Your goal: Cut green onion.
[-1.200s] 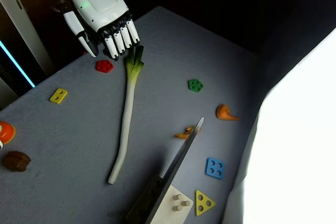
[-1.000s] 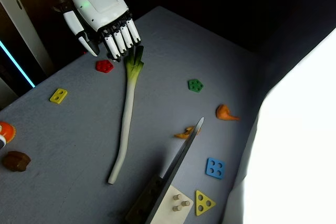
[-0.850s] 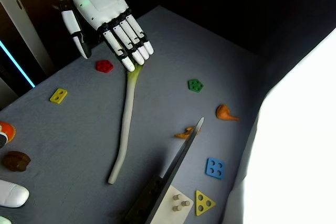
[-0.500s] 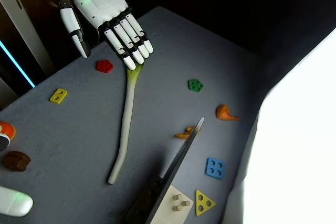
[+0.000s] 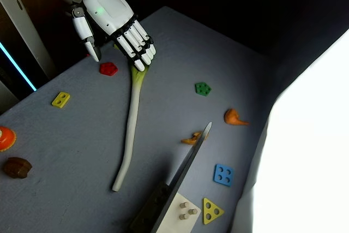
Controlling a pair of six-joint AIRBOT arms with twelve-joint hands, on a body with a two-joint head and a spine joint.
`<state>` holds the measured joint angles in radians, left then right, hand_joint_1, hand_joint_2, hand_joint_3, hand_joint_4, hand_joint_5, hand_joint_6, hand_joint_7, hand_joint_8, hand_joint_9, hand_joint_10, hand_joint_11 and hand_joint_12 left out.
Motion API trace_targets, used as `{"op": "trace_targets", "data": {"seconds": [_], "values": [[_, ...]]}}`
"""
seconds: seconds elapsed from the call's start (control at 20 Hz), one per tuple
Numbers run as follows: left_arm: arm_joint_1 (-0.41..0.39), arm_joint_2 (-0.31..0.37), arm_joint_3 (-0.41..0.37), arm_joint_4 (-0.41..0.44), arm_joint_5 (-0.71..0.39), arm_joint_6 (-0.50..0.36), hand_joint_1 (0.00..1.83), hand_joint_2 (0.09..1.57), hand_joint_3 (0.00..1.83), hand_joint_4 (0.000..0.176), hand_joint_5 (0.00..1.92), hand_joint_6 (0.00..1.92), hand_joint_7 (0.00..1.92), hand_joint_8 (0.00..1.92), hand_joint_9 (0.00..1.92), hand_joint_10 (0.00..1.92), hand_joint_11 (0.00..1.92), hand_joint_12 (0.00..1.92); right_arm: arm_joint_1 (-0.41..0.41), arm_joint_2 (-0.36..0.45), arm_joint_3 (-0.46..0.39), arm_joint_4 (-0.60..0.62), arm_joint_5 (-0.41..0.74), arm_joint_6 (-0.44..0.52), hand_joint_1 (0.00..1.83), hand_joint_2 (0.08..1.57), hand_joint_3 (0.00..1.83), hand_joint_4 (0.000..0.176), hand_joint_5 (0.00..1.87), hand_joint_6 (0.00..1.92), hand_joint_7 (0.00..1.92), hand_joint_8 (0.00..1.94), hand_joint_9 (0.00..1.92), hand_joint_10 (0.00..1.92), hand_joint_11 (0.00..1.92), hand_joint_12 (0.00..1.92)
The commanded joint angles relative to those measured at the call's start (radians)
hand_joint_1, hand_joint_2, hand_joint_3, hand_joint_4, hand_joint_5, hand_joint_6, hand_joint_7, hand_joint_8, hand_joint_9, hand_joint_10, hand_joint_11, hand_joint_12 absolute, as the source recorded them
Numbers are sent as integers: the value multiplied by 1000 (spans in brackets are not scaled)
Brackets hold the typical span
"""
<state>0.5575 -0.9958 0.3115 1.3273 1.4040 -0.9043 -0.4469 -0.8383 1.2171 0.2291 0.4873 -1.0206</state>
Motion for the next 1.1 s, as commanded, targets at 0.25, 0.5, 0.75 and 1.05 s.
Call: {"op": "trace_targets", "data": {"seconds": [0.25,0.5,0.75,1.05], "values": [[16,-11,-19,89,44,-1,429,1272,0,48,18,1,42,0,34,4,0,144,-17,-126,225,-158,132,245,1155,947,6,35,0,0,0,0,0,0,0,0],[34,-32,-32,111,31,-2,427,1324,3,44,19,3,51,1,51,4,0,176,-50,-250,409,-278,166,383,1187,956,8,41,0,0,0,0,0,0,0,0],[79,-57,-24,220,38,-53,360,1359,11,29,7,0,0,0,6,0,0,26,-81,-364,569,-317,197,473,1122,977,17,54,0,0,0,0,0,0,0,0],[183,-109,-36,318,116,-155,405,1378,0,14,0,0,31,2,36,3,0,171,-83,-406,621,-330,246,504,1127,943,0,68,0,0,0,0,0,0,0,0]]}}
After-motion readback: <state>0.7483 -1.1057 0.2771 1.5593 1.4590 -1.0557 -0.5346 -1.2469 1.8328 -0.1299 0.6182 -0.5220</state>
